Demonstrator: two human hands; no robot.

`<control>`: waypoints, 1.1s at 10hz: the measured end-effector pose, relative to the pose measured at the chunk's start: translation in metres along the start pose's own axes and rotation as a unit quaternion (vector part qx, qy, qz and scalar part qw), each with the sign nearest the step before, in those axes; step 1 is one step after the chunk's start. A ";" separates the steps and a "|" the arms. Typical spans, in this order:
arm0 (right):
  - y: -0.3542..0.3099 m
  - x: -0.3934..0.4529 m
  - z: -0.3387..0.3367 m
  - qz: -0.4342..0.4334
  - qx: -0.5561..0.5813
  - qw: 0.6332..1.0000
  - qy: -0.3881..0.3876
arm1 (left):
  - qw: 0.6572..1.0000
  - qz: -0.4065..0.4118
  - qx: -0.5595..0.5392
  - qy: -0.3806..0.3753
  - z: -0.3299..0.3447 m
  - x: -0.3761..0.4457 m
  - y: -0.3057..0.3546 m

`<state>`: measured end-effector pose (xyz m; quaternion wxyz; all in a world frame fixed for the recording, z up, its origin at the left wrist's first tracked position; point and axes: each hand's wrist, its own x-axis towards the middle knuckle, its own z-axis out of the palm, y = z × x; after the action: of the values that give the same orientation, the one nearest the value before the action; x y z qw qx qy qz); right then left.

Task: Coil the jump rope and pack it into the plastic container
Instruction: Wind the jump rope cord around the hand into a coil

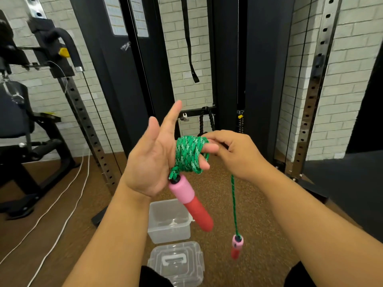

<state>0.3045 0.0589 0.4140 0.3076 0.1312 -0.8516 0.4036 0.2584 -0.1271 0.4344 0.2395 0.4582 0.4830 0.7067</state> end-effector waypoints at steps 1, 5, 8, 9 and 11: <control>0.002 -0.006 0.010 0.005 0.002 1.000 0.007 | 0.997 0.069 0.001 0.038 0.004 0.001 0.002; 0.008 -0.014 0.018 -0.038 -0.191 0.978 -0.081 | 0.966 0.153 0.129 0.163 -0.003 0.003 0.003; -0.021 -0.004 0.004 -0.110 -0.256 0.958 -0.063 | 0.973 -0.006 0.191 0.133 -0.017 0.006 -0.017; -0.027 0.002 -0.005 -0.119 -0.238 0.963 -0.035 | 0.974 -0.006 0.201 0.109 -0.047 0.004 -0.030; -0.025 0.013 -0.014 -0.084 -0.152 0.984 -0.035 | 0.976 -0.051 0.195 0.077 0.012 -0.006 -0.007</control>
<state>0.3125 0.0541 0.4440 0.3273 0.1681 -0.8991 0.2373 0.2706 -0.1235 0.4267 0.1430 0.4148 0.6511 0.6193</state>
